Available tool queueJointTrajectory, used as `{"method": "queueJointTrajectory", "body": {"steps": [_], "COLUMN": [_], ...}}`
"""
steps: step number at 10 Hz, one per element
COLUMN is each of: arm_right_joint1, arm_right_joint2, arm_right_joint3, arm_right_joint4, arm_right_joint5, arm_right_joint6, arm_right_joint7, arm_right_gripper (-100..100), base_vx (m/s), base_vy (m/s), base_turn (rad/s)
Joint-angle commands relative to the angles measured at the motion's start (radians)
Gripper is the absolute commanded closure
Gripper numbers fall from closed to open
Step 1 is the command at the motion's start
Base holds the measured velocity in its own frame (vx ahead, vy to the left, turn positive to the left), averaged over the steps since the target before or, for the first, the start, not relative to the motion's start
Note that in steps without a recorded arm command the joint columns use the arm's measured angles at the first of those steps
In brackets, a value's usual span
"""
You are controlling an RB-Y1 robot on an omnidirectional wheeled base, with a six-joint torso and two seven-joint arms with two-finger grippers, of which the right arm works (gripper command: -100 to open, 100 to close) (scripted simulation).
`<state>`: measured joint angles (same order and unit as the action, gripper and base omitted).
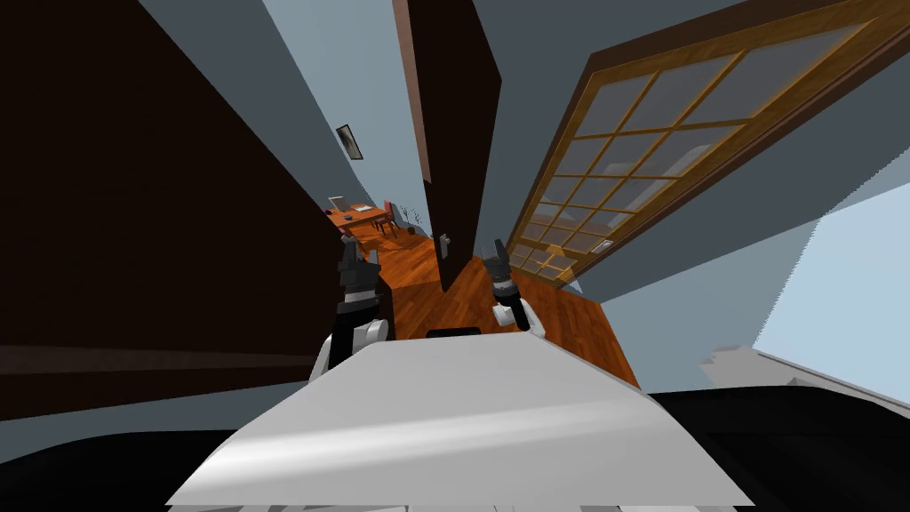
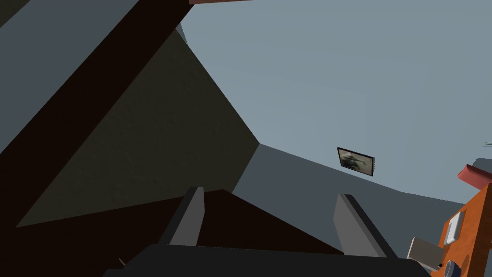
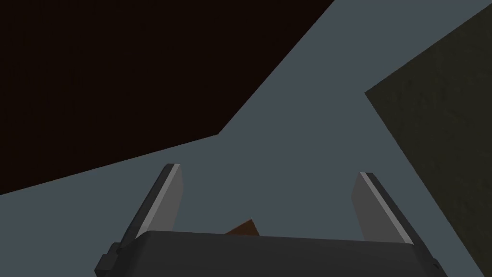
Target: Push the door open
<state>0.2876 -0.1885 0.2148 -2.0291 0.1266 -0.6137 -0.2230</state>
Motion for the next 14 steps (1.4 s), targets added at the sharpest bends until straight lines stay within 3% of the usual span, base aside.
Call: {"method": "queueJointTrajectory", "body": {"steps": [1, 14], "arm_right_joint1": [-0.02, -0.221], "arm_right_joint2": [-0.018, -0.197], "arm_right_joint3": [0.024, 0.228], "arm_right_joint4": [0.035, 0.369], "arm_right_joint5": [0.002, 0.011], "arm_right_joint6": [-0.011, -0.095], "arm_right_joint7": [-0.021, -0.217], "arm_right_gripper": [-100, -100], "base_vx": [0.068, 0.099], "base_vy": [0.004, 0.006], "base_turn": [-0.016, -0.017]}}
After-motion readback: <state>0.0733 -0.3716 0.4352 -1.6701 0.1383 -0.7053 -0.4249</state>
